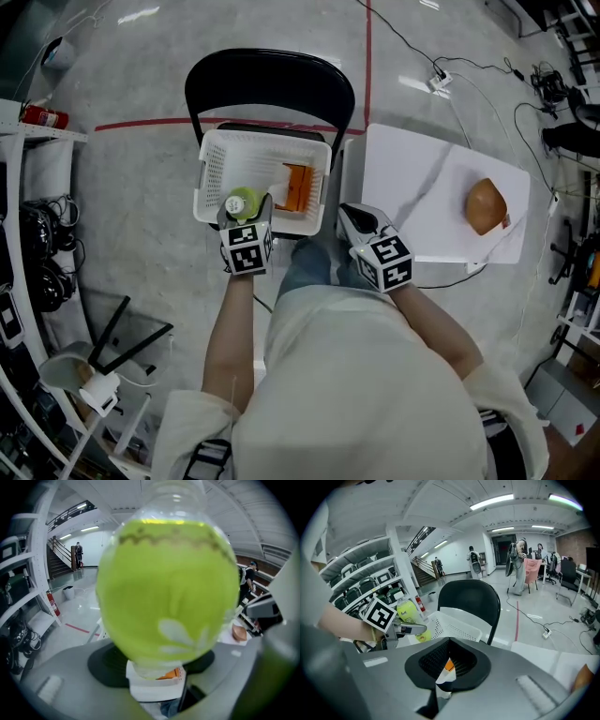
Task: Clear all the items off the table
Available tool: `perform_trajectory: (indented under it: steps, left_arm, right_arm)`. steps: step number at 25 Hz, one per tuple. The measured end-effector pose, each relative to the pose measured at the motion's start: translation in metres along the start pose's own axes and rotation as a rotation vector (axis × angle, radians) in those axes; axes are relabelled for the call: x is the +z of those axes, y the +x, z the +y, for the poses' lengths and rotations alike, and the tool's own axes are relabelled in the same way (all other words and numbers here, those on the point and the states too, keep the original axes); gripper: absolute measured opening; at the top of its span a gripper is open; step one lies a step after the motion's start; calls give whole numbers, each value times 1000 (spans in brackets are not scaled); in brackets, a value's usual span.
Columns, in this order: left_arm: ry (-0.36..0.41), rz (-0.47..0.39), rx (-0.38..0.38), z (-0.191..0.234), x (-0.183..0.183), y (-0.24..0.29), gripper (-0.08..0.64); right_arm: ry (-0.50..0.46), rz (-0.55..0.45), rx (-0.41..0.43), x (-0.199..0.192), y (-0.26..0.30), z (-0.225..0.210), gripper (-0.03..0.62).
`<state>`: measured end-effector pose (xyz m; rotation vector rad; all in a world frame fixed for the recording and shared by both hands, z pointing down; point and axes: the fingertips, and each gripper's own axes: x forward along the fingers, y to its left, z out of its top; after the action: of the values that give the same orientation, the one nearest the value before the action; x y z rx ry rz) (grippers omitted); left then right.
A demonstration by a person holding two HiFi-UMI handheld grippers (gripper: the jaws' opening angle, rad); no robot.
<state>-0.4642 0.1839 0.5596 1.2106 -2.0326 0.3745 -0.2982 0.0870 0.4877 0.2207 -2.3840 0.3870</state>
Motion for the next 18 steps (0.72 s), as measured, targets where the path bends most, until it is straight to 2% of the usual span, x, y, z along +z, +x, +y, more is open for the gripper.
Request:
perform_trajectory:
  steps: [11,18]
  left_arm:
    - [7,41,8,14,-1,55,296]
    - [-11,65,20,21,-8,103,296]
  right_arm:
    - [44,20,8,5,30,2,-2]
    - [87,49,5,-6,45,-4,-2]
